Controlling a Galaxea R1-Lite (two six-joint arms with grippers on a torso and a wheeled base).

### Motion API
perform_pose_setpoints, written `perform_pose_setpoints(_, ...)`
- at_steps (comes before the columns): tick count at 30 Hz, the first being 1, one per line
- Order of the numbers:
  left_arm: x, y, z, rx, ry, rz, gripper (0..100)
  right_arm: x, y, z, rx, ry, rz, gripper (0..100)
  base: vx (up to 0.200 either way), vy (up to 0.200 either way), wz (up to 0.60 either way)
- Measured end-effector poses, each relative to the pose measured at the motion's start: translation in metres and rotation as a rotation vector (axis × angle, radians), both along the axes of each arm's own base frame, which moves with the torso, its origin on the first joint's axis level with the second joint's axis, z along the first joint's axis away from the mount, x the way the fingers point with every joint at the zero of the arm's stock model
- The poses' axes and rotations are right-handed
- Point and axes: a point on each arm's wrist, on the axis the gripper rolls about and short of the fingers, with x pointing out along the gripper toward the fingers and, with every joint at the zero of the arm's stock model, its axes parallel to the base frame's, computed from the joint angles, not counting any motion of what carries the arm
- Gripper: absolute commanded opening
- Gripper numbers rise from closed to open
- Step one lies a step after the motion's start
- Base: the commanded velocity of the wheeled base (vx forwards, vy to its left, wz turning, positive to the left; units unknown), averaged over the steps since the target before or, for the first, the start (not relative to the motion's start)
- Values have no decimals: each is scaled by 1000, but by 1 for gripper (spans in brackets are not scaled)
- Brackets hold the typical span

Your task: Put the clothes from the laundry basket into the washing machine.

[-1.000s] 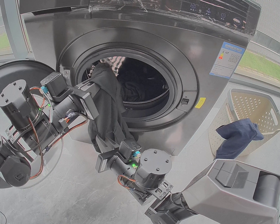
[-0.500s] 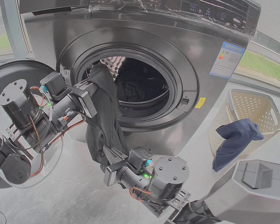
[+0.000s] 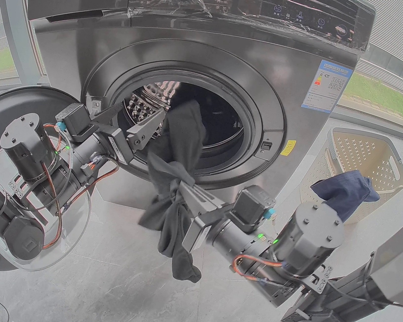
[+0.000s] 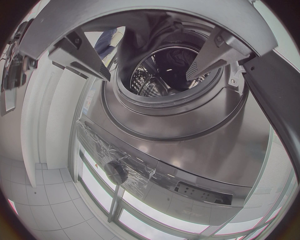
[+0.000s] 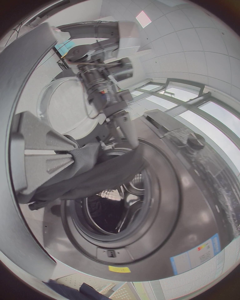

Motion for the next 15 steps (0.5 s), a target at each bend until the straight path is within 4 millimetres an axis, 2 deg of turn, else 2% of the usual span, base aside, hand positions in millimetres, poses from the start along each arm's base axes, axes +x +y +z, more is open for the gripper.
perform_pose_setpoints(7, 6, 4, -6, 8, 17, 20, 100, 2, -19, 33, 75, -64, -22, 0, 0, 0, 0)
perform_pose_setpoints(15, 5, 5, -15, 27, 49, 13, 100, 1, -23, 52, 125, -105, -26, 0, 0, 0, 0)
